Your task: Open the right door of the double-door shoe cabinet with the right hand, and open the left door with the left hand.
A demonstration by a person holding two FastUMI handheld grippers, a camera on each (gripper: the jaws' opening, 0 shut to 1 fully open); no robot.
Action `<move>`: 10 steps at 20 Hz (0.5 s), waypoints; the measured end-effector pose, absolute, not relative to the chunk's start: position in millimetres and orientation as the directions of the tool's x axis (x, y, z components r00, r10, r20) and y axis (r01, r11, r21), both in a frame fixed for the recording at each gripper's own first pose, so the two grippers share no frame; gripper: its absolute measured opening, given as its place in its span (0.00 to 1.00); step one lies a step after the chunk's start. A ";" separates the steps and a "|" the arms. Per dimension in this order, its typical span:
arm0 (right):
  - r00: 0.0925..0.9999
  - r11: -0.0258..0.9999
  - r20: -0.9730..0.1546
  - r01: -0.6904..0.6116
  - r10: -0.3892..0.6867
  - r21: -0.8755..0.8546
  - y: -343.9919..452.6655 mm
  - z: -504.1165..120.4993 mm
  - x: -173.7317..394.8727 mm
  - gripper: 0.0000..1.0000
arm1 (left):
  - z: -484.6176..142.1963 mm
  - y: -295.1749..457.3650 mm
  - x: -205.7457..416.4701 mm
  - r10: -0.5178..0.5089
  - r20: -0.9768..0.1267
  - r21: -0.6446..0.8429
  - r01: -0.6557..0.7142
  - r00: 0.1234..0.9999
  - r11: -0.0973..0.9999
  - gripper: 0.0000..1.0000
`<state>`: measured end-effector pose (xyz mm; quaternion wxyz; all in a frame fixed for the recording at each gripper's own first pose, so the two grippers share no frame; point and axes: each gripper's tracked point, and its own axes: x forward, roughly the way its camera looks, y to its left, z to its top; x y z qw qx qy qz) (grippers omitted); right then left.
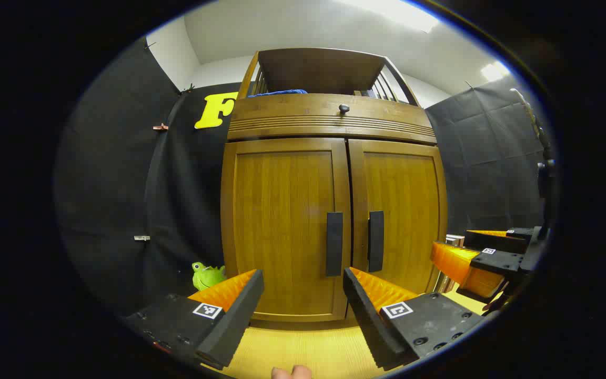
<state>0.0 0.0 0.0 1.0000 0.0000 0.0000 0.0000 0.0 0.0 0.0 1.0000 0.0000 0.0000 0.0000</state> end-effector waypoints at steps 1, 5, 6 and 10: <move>1.000 1.000 -0.004 -0.002 0.002 0.003 0.1 -0.9 -0.3 0.98 | -1.1 -0.1 0.0 0.000 -0.003 -0.002 0.000 1.000 1.000 0.94; 1.000 1.000 -0.009 -0.002 0.002 0.013 -0.3 -3.6 1.5 0.98 | -0.6 0.7 -0.6 0.002 0.000 0.000 -0.002 1.000 1.000 0.94; 1.000 1.000 -0.013 -0.003 0.003 0.008 -0.3 -4.7 1.5 0.98 | -0.5 0.8 -0.3 0.003 0.002 0.000 -0.003 1.000 1.000 0.93; 1.000 1.000 -0.014 -0.012 0.012 0.009 1.9 -6.0 1.3 0.98 | -2.1 2.0 -0.4 0.008 -0.007 -0.002 -0.008 1.000 1.000 0.94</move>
